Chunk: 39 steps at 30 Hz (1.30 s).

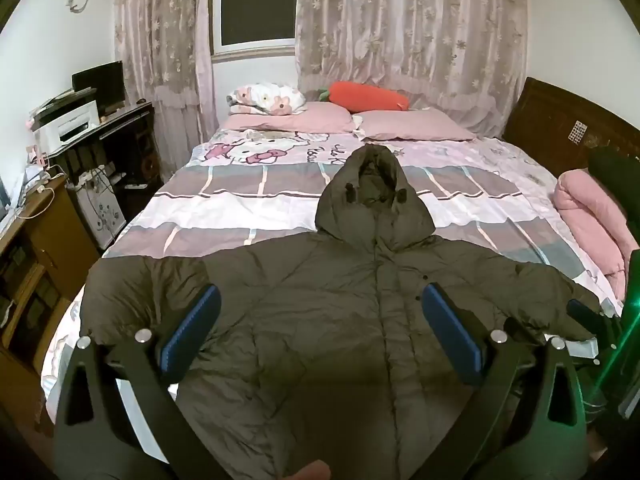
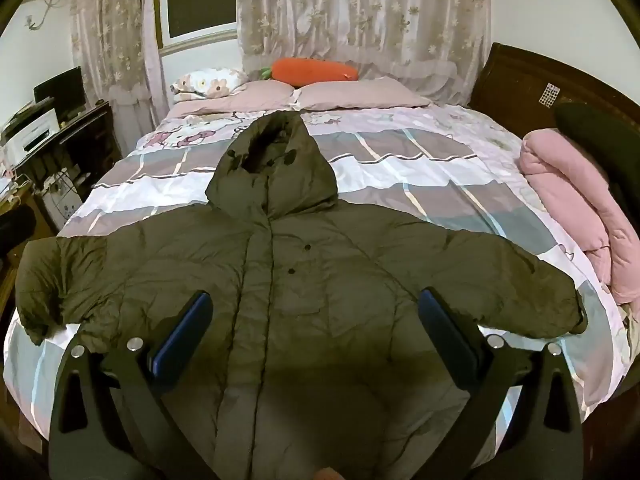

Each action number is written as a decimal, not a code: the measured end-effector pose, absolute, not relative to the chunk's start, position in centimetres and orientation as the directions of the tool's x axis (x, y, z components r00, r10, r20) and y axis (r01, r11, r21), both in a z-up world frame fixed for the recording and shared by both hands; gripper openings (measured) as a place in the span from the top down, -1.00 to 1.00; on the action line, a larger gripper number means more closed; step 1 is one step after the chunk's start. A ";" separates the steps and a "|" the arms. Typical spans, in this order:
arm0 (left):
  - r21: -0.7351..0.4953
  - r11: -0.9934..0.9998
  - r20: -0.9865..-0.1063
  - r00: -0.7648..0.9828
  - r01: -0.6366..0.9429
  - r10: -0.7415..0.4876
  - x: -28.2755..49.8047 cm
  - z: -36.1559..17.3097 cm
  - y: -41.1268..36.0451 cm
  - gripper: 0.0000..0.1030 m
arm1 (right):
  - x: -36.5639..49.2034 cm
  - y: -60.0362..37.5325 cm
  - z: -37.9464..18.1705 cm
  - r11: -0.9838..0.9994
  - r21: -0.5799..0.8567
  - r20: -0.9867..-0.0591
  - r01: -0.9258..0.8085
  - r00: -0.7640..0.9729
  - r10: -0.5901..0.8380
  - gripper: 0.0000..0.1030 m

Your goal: Fold large clothes

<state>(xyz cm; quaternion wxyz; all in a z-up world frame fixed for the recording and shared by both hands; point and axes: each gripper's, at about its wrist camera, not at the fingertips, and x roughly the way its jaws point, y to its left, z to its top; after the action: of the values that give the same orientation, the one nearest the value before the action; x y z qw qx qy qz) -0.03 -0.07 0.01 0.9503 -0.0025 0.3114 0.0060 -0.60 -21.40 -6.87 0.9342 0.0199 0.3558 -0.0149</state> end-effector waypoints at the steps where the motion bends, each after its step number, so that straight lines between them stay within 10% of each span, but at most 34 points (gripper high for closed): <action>1: -0.001 1.000 -0.591 0.807 -0.014 0.010 0.0 0.0 -0.1 -0.96 | -0.7 -21.4 -6.8 0.999 0.025 -0.665 0.041 0.747 -0.013 -0.97; 39: -0.008 1.000 -0.598 0.802 -0.013 0.006 0.0 0.0 0.0 -0.96 | -1.0 -20.4 -7.4 1.000 0.022 -0.666 0.022 0.746 -0.002 -0.97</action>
<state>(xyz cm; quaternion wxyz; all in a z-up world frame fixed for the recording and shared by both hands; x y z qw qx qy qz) -0.03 -0.03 0.01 0.9491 -0.0059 0.3149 0.0049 -0.96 -20.39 -7.41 0.9342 0.0140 0.3564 -0.0063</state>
